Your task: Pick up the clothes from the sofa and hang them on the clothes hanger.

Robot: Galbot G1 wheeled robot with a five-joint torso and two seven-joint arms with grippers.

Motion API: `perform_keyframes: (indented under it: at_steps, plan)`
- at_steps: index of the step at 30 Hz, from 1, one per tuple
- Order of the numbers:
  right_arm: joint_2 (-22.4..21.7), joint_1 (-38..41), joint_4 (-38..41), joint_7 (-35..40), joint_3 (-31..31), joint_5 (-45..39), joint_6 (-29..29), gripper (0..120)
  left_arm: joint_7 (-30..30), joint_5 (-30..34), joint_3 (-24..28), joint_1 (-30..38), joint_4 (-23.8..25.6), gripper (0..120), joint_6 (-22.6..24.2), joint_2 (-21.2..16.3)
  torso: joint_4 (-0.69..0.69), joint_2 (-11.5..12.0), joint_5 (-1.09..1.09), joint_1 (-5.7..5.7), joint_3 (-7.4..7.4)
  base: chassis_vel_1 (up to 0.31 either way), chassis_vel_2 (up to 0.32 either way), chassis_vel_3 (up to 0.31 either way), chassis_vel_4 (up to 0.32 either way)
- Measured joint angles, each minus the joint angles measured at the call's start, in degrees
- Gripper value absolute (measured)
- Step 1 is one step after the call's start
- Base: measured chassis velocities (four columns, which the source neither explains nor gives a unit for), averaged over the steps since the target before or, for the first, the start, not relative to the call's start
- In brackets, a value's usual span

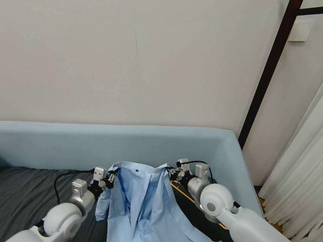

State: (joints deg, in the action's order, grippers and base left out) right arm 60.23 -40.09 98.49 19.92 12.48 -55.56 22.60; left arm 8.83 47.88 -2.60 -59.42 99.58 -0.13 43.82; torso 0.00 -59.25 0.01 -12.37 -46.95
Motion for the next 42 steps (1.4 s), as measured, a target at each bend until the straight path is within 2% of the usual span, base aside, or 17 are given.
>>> perform_keyframes:
  at_steps: [4,6,8,9,13,15,18,19,20,25,33,36,38,41,42]
  plan:
    - [0.86,-1.25,-6.47,-3.17,0.07,6.91,-2.72,0,-2.21,-3.60,2.44,0.96,-7.45,0,-3.46,5.89,-0.02,0.00,0.02,0.00,0.00,0.000,0.000,0.000,0.000]
    - [1.24,-1.42,-7.86,-3.70,0.07,7.88,-3.15,0,-2.65,-4.58,2.93,1.25,-8.97,0,-4.24,6.96,-0.02,-0.01,0.01,0.00,0.00,0.000,0.000,0.000,0.000]
    - [2.80,-1.68,-12.20,-5.04,0.03,10.58,-4.52,0,-3.67,-6.73,4.06,2.43,-14.13,0,-6.08,11.32,0.00,-0.01,0.02,0.00,0.00,0.000,0.000,0.000,0.000]
    - [2.80,-1.68,-12.20,-5.04,0.03,10.58,-4.52,0,-3.67,-6.73,4.06,2.43,-14.13,0,-6.08,11.32,0.00,-0.01,0.02,0.00,0.00,0.000,0.000,0.000,0.000]
    - [6.04,-1.50,-19.47,-7.06,0.72,14.64,-6.92,0,-4.17,-8.31,4.66,5.35,-22.81,0,-8.19,17.80,-0.02,-0.01,0.00,0.00,0.00,0.000,0.000,0.000,0.000]
    - [6.42,-1.40,-20.12,-7.19,0.70,14.85,-7.10,0,-4.26,-8.35,4.66,5.71,-23.79,0,-8.47,18.34,-0.02,-0.01,0.01,0.00,0.00,0.000,0.000,0.000,0.000]
    - [9.15,-0.27,-25.46,-8.59,0.66,17.03,-8.48,0,-4.94,-8.44,4.39,8.51,-31.17,0,-10.39,21.65,0.00,-0.01,0.00,0.00,0.00,0.000,0.000,0.000,0.000]
    - [9.51,-0.11,-26.14,-8.75,0.69,17.45,-8.68,0,-5.06,-8.53,4.38,8.80,-31.92,0,-10.61,21.94,0.00,-0.01,0.01,0.00,0.00,0.000,0.000,0.000,0.000]
    - [10.95,0.50,-28.90,-9.26,0.70,18.96,-9.52,0,-5.48,-9.06,4.30,10.27,-35.49,0,-11.87,23.59,0.00,-0.01,0.01,0.00,0.00,0.000,0.000,0.000,0.000]
    - [13.63,1.90,-34.31,-9.91,-0.32,20.85,-11.42,0,-5.78,-9.70,4.24,12.30,-40.21,0,-13.89,26.40,0.00,-0.01,0.01,0.00,0.00,0.000,0.000,0.000,0.000]
    - [13.77,2.10,-36.23,-10.35,-0.75,22.36,-11.63,0,-4.99,-9.72,3.90,12.56,-41.28,0,-14.17,26.47,0.00,-0.01,0.00,0.00,0.00,0.000,0.000,0.000,0.000]
    - [13.46,1.51,-35.83,-10.24,-0.57,24.15,-11.65,14,-4.49,-9.80,3.57,12.42,-41.63,0,-14.07,26.67,0.00,-0.01,0.01,0.00,0.00,0.000,0.000,0.000,0.000]
    - [13.13,1.30,-35.60,-10.05,-0.57,24.97,-11.66,16,-4.31,-9.78,3.38,12.40,-41.63,0,-14.00,26.75,0.00,-0.01,0.01,0.00,0.00,0.000,0.000,0.000,0.000]
    - [11.41,0.94,-34.91,-9.89,-0.29,28.23,-12.33,32,-3.89,-9.66,3.11,12.29,-41.20,0,-13.93,26.47,-0.02,-0.01,0.00,0.00,0.00,0.000,0.000,0.000,0.000]
    - [11.41,0.94,-34.91,-9.89,-0.29,28.23,-12.33,32,-3.89,-9.66,3.11,12.29,-41.20,0,-13.93,26.47,-0.02,-0.01,0.00,0.00,0.00,0.000,0.000,0.000,0.000]
